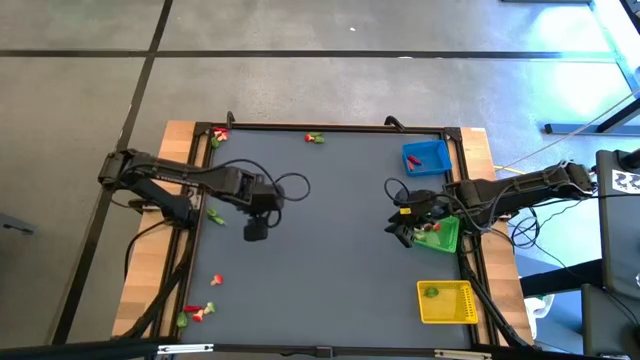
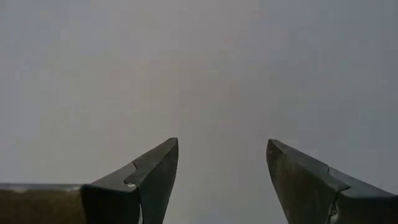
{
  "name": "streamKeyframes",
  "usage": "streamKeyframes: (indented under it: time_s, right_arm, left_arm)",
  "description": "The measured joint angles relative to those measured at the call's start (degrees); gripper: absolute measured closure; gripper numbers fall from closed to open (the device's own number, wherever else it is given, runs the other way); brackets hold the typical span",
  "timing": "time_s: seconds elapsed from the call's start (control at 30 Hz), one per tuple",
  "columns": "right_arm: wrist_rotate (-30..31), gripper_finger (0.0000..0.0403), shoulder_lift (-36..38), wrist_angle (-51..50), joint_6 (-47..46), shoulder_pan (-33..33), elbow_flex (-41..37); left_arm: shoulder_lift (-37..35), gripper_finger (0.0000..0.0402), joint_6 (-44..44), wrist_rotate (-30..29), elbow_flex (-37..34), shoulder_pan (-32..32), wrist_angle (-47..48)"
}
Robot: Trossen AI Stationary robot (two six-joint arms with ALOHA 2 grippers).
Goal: Sort produce into baskets
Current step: Put the green capsicum into the yellow basket
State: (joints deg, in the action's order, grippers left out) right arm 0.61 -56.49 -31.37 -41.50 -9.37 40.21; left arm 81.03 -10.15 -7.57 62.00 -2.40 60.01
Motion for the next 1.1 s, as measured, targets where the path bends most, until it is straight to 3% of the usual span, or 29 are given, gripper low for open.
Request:
streamKeyframes:
  time_s: [0.13, 0.57, 0.83, 1.1]
  right_arm:
    - [1.29, 0.0219, 0.00, 0.00, 0.02, 0.00, 0.00]
    - [1.80, 0.0219, 0.00, -0.04, 0.96, -0.02, 0.00]
    - [4.47, 0.0219, 0.00, 0.30, 2.88, -0.02, 0.00]
    - [4.51, 0.0219, 0.00, 0.28, 3.05, -0.02, 0.00]
  left_arm:
    - [-0.02, 0.0160, -3.20, -1.68, -0.25, 0.87, 6.76]
    - [1.17, 0.0160, -7.87, -1.87, -8.91, 4.35, 15.22]
    - [6.89, 0.0160, -6.45, 2.35, -12.04, 7.87, 19.04]
    - [13.44, 0.0160, -2.79, 2.60, -12.24, 8.07, 20.52]
